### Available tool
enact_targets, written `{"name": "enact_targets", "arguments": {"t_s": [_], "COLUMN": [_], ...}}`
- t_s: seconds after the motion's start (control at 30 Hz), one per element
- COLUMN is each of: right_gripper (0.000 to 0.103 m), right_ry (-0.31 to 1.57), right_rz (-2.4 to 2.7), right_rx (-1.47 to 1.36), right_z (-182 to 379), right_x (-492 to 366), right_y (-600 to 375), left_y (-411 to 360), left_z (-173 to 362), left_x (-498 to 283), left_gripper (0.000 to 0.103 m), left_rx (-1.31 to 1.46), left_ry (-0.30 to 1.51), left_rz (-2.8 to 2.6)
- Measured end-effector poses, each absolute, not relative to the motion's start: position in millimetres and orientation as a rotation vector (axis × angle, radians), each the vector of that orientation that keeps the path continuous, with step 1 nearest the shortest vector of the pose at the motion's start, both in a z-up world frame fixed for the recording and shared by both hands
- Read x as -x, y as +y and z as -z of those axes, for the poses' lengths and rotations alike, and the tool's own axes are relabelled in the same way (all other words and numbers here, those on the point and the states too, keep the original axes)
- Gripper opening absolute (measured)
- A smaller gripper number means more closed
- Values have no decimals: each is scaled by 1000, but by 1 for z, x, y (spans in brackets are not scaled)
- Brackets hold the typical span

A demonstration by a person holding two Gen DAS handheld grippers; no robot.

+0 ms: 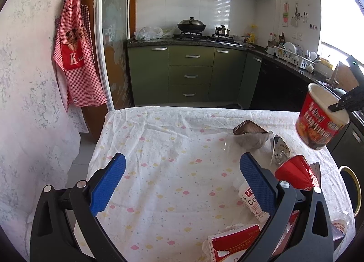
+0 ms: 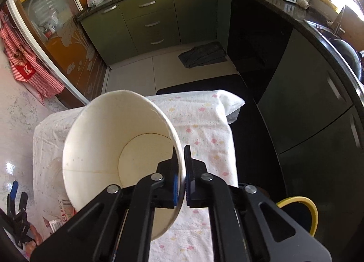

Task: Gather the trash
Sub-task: 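Carry the noodle cup over the yellow-rimmed bin and open the right gripper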

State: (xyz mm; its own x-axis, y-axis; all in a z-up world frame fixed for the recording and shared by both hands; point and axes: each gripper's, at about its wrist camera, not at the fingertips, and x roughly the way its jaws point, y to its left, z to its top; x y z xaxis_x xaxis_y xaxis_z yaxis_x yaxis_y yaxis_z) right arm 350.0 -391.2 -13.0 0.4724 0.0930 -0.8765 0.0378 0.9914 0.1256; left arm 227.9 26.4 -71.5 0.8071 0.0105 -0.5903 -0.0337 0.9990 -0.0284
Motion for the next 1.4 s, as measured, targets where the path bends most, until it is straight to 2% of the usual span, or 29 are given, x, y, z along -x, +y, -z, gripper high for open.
{"name": "enact_targets", "arguments": {"t_s": [0.13,0.27,0.5,0.7,0.83,0.9,0.93,1.33,1.4], "right_gripper": [4,5,7,7,9,32,35,42,47], "right_ry": [986,978,1117,1208,1232,1218,1202,1021,988], "right_rz": [16,155,312,329,317,331,330,129,103], "right_rx": [-167,-230,-381,-463,-489,-486,-486,-486,-475], "right_z": [-36,-38,46,124,146,148,146,118,110], "right_x": [-288,-223,-163,-174,-184,-181,-179,-107,-91], "right_y": [-436,-506,-593,-622,-630,-635,-635,-572,-560], "left_y": [24,19,4,-13,-23,-29,-31,-76,-88], "left_z": [71,68,58,36,24,20,18,25,32], "left_x": [-227,-223,-215,-187,-162,-152,-147,-95,-91], "left_gripper": [99,99,99,99,99,99,99,99,99], "left_rx": [36,27,1,-48,-69,-72,-74,-132,-171], "left_ry": [631,619,611,585,581,585,589,702,722], "left_rz": [-19,-10,12,33,62,83,93,331,361]}}
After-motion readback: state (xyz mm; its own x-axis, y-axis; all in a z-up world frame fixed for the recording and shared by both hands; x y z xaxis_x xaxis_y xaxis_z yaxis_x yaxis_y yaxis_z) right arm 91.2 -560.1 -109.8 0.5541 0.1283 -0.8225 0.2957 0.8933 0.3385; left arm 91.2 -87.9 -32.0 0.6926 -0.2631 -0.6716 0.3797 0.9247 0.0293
